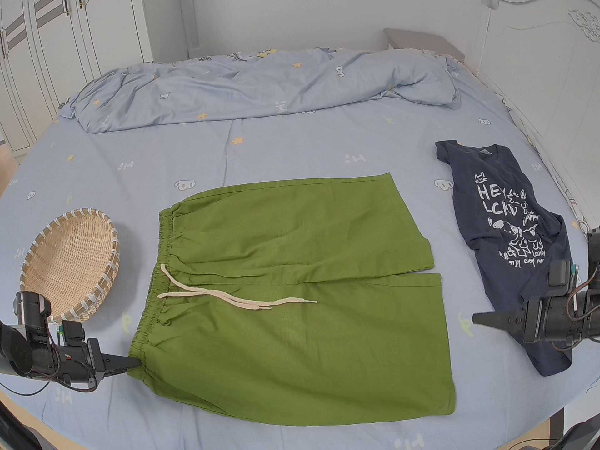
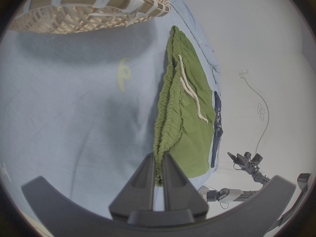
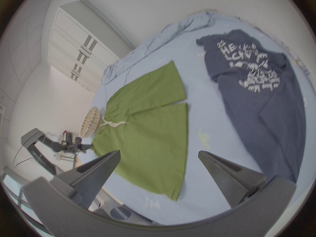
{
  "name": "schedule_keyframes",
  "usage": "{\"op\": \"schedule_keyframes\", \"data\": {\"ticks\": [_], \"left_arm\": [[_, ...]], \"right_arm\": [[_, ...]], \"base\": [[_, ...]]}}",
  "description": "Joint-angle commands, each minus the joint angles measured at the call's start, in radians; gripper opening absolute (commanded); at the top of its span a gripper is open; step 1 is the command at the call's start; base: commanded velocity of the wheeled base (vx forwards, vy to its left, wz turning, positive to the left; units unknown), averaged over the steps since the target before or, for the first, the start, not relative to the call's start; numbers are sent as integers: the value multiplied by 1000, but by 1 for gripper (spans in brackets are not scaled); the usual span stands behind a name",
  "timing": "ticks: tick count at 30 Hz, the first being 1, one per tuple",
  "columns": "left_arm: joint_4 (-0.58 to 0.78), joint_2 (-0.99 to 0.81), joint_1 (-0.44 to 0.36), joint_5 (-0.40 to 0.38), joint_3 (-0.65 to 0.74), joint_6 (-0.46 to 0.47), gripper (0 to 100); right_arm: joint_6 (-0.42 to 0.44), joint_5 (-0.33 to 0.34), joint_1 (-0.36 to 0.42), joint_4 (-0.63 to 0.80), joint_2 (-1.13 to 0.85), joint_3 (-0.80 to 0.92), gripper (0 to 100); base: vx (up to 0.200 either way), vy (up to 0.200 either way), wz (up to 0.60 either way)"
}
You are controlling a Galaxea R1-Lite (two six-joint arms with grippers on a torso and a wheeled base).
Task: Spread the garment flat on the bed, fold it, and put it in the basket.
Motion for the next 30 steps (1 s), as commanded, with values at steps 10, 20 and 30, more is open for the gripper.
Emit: {"op": "schedule_keyframes", "data": {"ticks": [10, 20, 30], "left_arm": [[-4, 72, 4, 3, 22, 46, 0], [-38, 91, 13, -1, 18, 46, 0], [-52, 100, 20, -1, 24, 46, 0]], "right_arm": [[-93, 363, -31, 10, 151, 209, 100], [-185, 377, -28, -1, 329, 220, 100], [-214, 446, -31, -125, 461, 229, 100]], "base": [[0, 0, 0], [0, 0, 0], [0, 0, 0]]}}
